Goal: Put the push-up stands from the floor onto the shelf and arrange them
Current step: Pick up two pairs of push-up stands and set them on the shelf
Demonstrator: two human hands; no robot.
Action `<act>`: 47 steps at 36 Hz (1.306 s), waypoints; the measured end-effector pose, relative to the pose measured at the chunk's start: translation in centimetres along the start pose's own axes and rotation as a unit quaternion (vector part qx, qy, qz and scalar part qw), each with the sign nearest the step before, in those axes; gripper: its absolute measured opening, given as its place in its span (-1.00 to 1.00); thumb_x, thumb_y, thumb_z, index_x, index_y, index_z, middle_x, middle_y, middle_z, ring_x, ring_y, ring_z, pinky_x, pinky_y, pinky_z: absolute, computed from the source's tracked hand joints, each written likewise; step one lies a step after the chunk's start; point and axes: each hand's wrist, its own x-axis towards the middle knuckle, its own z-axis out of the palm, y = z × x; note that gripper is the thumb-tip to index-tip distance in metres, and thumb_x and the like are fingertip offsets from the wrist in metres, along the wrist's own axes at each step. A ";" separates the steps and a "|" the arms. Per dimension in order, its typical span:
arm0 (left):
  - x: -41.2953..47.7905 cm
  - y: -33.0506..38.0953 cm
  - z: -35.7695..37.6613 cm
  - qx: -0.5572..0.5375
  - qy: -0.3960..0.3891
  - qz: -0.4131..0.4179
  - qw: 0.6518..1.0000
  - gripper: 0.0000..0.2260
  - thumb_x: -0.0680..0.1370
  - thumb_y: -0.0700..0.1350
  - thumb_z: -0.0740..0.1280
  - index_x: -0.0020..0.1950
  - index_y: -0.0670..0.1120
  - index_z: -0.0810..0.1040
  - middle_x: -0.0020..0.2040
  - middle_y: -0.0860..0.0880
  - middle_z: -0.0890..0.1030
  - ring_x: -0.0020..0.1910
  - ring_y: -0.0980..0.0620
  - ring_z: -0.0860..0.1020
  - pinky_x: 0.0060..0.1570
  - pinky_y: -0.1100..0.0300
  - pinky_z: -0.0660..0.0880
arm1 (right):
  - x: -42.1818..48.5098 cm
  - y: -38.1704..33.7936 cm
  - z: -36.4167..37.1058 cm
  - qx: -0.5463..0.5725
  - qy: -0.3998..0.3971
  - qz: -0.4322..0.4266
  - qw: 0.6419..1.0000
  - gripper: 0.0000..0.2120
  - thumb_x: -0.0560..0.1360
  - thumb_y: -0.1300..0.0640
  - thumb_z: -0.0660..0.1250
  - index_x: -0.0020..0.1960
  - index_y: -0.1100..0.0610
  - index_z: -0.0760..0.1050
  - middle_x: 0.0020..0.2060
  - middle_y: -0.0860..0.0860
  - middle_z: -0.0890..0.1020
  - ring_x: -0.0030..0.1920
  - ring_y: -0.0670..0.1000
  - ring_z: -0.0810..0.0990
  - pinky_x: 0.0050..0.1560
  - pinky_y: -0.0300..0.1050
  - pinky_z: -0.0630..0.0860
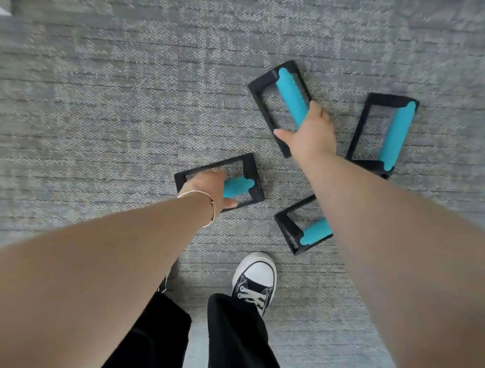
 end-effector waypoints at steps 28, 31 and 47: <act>-10.1 -3.2 -7.7 -0.099 0.082 -0.095 0.987 -0.67 0.49 0.20 0.35 0.04 -0.02 0.64 -0.22 -0.01 0.58 -0.21 -0.06 0.54 -0.25 0.19 0.41 | -11.9 -0.9 -8.2 0.063 0.013 0.017 0.998 -0.68 0.46 -0.02 0.44 0.05 0.20 0.50 -0.10 0.11 0.62 -0.11 0.13 0.60 -0.21 -0.07 0.44; -15.7 -2.3 -11.7 -0.127 0.097 -0.095 0.983 -0.67 0.49 0.21 0.35 0.04 -0.02 0.63 -0.24 0.01 0.58 -0.26 -0.04 0.54 -0.33 0.22 0.42 | -17.1 -1.7 -13.5 0.101 0.011 0.017 0.995 -0.68 0.46 -0.04 0.45 0.04 0.17 0.51 -0.13 0.07 0.63 -0.15 0.11 0.61 -0.21 -0.04 0.50; -50.3 6.8 -31.5 -0.354 0.246 -0.031 0.902 -0.75 0.50 0.21 0.35 -0.03 0.05 0.52 -0.30 0.11 0.51 -0.23 -0.03 0.57 -0.13 0.00 0.62 | -42.4 -11.1 -44.0 0.306 0.076 0.003 0.949 -0.75 0.45 -0.03 0.47 0.01 0.04 0.48 -0.22 -0.13 0.57 -0.27 -0.16 0.53 -0.35 -0.29 0.35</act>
